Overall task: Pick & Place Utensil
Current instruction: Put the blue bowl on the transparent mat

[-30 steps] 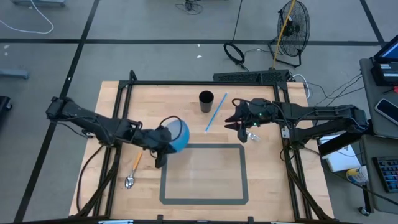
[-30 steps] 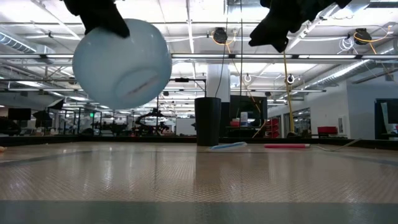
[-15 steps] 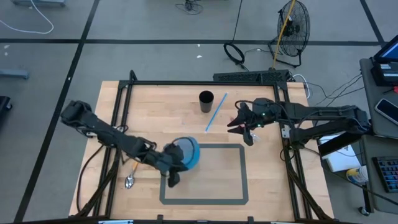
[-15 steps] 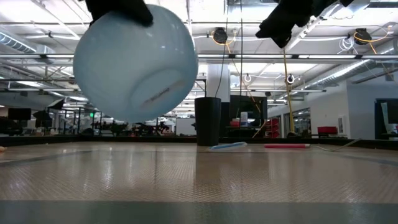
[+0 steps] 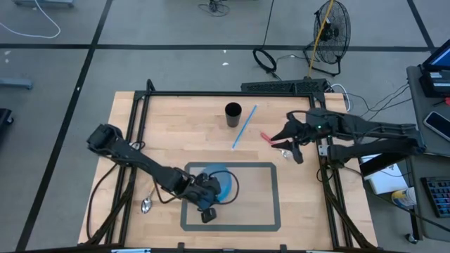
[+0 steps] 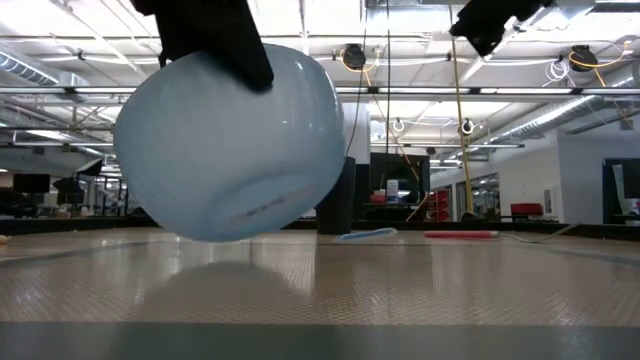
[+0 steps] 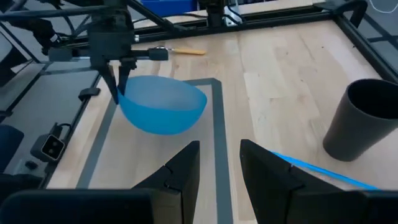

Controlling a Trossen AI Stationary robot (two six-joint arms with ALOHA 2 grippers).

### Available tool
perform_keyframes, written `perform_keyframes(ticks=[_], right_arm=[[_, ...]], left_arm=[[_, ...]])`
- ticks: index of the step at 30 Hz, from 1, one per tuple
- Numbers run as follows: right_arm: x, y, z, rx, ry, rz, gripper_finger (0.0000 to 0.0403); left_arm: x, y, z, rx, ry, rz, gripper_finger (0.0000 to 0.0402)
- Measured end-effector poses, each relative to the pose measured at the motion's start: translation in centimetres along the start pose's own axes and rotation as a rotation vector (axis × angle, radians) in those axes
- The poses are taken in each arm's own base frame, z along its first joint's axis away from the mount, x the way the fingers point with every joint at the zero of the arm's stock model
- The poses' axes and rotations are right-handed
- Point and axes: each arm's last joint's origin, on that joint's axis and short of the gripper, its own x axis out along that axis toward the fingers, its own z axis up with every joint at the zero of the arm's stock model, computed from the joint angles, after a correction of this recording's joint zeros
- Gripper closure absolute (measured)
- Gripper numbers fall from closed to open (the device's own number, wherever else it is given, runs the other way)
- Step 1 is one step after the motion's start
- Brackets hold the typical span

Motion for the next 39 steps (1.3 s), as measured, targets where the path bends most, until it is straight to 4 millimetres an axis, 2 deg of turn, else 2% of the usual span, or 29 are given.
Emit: perform_keyframes(ticks=[11,16,27,33,39], right_arm=[[-2.3,0.4,-0.5,-0.004,-0.020,0.001,0.0291],[-2.5,0.4,-0.7,0.000,-0.006,-0.001,0.0291],[-2.5,0.4,-0.7,-0.019,-0.007,-0.002,0.0291],[-2.5,0.4,-0.8,-0.022,-0.002,-0.001,0.0291],[-2.5,0.4,-1.2,-0.015,0.038,-0.004,0.0291]], left_arm=[[0.8,-0.5,-0.6,-0.042,-0.005,-0.003,0.0396],[1.6,-0.6,-0.7,-0.055,-0.001,-0.017,0.0396],[1.6,-0.8,-0.9,-0.053,0.030,-0.050,0.0396],[1.6,-1.1,-0.9,-0.077,0.043,-0.097,0.0371],[1.6,-1.1,-0.9,-0.081,0.044,-0.099,0.0372]])
